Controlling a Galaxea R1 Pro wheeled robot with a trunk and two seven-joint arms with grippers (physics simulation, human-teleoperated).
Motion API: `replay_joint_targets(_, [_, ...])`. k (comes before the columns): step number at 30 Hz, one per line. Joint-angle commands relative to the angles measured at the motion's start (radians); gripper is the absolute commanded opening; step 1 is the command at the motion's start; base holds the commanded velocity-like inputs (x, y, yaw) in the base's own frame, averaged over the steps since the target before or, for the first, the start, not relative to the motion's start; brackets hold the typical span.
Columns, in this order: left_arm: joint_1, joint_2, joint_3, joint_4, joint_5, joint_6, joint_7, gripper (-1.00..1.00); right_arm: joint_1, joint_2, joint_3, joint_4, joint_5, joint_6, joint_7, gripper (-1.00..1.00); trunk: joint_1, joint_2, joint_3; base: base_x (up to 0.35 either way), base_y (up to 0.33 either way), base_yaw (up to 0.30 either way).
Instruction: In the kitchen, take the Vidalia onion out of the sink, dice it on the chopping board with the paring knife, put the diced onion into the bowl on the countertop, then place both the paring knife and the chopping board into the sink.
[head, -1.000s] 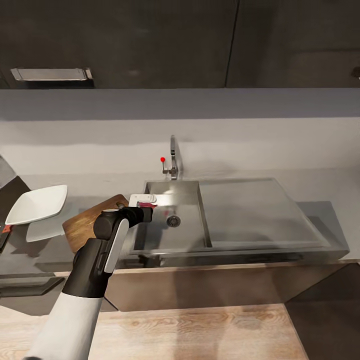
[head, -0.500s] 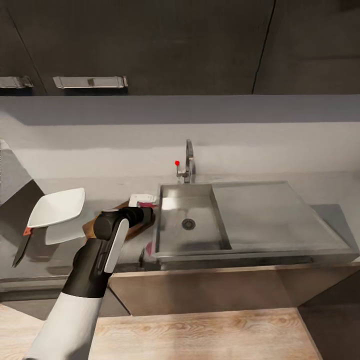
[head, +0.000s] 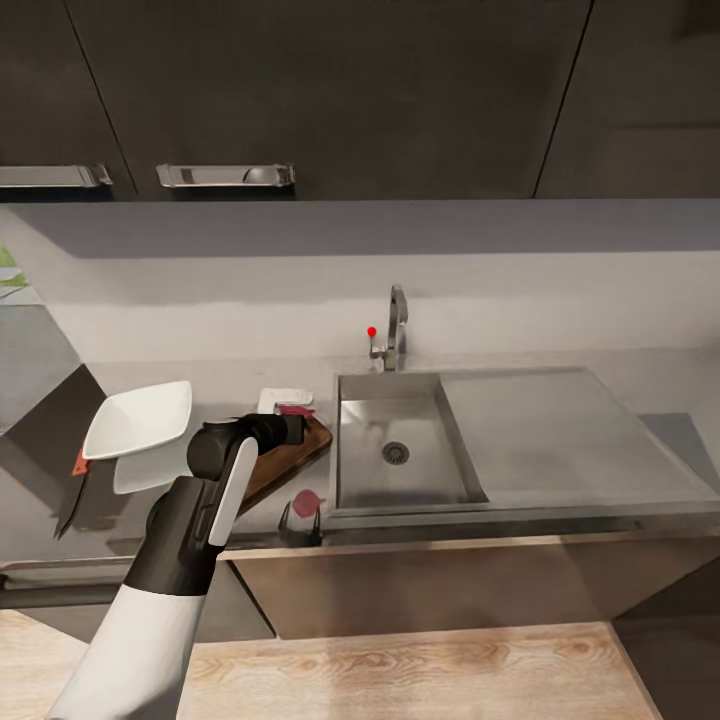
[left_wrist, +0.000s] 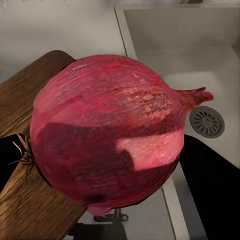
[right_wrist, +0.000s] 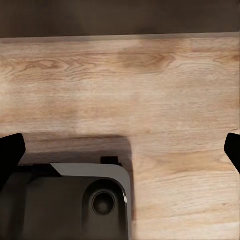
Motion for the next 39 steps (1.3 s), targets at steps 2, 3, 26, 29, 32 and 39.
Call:
replay_joint_targets(2, [-0.001,0.0,-0.001,0.0,0.011,0.004,0.01,-1.0,-0.001,0.0,0.0,0.0,0.001,-0.003,-0.002,1.0,0.001,-0.002,-0.002,0.0,0.003,0.0])
replay_joint_targets(3, [-0.001,0.0,-0.001,0.0,0.011,0.004,0.01,-1.0,-0.001,0.0,0.0,0.0,0.001,-0.003,-0.002,1.0,0.001,-0.002,-0.002,0.0,0.001,0.0])
replay_joint_targets(26, [-0.001,0.0,-0.001,0.007,0.011,0.004,0.01,-1.0,-0.001,0.0,0.0,0.0,0.001,-0.003,-0.002,1.0,0.001,-0.002,-0.001,0.0,0.115,0.0])
replay_joint_targets(29, [-0.001,0.0,-0.001,0.009,0.011,0.004,0.01,-1.0,-0.001,0.0,0.0,0.0,0.001,-0.003,-0.002,1.0,0.001,-0.002,-0.001,0.0,0.006,0.0])
replay_joint_targets(32, [-0.001,0.0,-0.001,0.009,0.011,0.004,0.01,-1.0,-0.001,0.0,0.0,0.0,0.001,-0.003,-0.002,1.0,0.001,-0.002,-0.001,0.0,0.002,0.0])
replay_joint_targets(39, [0.0,0.0,-0.001,0.01,0.011,0.004,0.01,-1.0,-0.001,-0.001,0.0,0.0,0.001,-0.003,-0.002,1.0,0.001,-0.002,-0.001,0.033,0.11,0.0])
